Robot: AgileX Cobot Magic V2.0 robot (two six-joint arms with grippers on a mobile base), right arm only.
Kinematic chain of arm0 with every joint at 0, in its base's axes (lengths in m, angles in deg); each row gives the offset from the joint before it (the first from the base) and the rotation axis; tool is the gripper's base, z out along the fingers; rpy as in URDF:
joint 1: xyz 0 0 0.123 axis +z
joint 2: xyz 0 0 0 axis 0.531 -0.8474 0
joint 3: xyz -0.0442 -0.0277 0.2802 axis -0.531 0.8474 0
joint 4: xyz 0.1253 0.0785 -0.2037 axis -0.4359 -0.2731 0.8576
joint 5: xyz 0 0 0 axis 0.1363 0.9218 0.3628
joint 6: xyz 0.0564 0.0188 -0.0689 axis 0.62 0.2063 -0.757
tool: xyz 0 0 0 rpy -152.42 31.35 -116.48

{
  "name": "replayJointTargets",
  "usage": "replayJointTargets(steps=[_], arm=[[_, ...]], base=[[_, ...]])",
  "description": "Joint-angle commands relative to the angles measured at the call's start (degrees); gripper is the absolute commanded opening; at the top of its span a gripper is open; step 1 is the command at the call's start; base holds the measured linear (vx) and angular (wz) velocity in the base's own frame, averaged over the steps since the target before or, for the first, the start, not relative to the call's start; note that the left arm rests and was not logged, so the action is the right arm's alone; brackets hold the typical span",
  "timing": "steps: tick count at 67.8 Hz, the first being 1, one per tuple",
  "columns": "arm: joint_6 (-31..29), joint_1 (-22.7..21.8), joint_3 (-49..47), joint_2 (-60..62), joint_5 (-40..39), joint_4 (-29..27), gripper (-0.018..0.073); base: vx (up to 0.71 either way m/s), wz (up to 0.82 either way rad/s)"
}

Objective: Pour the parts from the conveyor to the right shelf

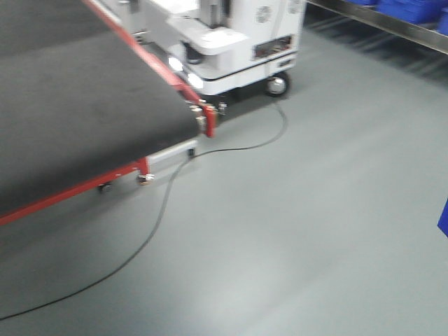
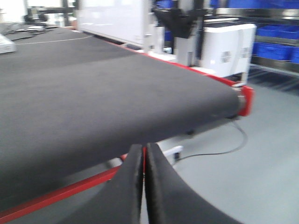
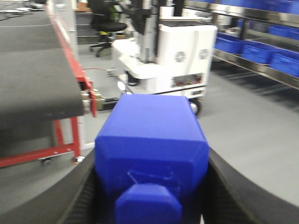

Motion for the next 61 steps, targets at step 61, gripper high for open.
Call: replayJointTargets(steps=[61], arm=[[-0.27,-0.11,-1.56,-0.66,-4.37,0.09,-0.0006]], base=[[-0.20,-0.57]])
